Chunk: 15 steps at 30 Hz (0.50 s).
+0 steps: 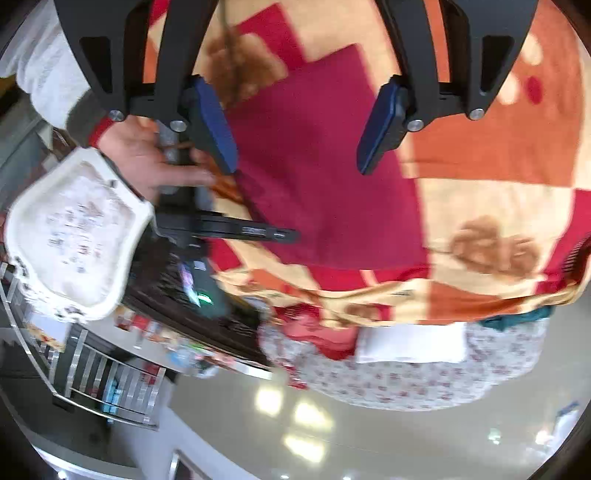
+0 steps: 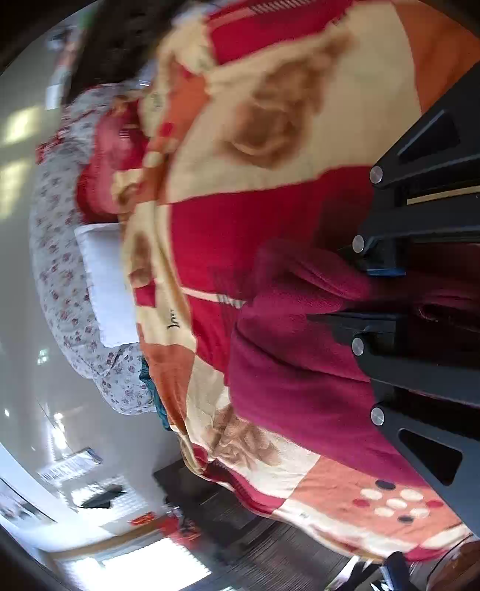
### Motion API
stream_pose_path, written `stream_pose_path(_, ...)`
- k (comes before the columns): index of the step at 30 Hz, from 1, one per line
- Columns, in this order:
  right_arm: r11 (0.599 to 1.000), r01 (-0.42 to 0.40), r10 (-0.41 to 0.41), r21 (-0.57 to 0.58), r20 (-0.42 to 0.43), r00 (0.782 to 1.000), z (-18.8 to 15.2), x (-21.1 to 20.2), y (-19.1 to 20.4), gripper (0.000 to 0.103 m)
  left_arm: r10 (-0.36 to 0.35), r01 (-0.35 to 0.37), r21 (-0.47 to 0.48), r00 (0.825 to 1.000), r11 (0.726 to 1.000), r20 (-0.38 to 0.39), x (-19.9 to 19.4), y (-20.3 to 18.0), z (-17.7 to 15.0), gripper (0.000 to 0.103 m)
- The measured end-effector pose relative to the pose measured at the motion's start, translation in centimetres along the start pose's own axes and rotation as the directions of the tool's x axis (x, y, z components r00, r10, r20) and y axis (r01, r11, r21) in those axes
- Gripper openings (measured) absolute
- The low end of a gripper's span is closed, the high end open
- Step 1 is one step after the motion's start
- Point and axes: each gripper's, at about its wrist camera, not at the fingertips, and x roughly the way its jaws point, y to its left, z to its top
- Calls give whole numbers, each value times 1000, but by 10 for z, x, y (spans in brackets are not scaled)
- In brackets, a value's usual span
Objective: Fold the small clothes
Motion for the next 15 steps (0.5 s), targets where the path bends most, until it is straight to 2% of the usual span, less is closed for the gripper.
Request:
stream_pose_path(4, 999, -21, 23, -40, 44, 999, 11, -7, 14, 15, 107, -106, 19, 993, 994, -53, 18, 9, -12, 72)
stream_pose_path(6, 998, 39, -39, -50, 3, 999, 11, 1, 17, 24, 135, -131, 46, 987, 990, -88, 32, 5, -23, 72)
stream_pose_path(7, 996, 76, -77, -49, -13, 997, 8, 1, 16, 39, 145, -139, 60, 982, 989, -124, 44, 3, -30, 72)
stream_pose_path(8, 990, 138, -138, -41, -19, 990, 5, -4, 15, 48, 144, -135, 67, 979, 989, -145, 54, 4, -34, 72)
stream_pose_path(10, 986, 164, -164, -25, 5, 987, -3, -24, 14, 48, 130, -120, 71, 975, 990, -180, 67, 4, -46, 72)
stream_pose_path(13, 1000, 20, -20, -1, 59, 998, -22, -71, 22, 49, 156, -141, 94, 972, 986, -176, 73, 0, -57, 72)
stream_pose_path(15, 1000, -25, 25, -2, 61, 998, -37, -89, 31, 49, 159, -144, 101, 974, 984, -162, 70, -3, -60, 73)
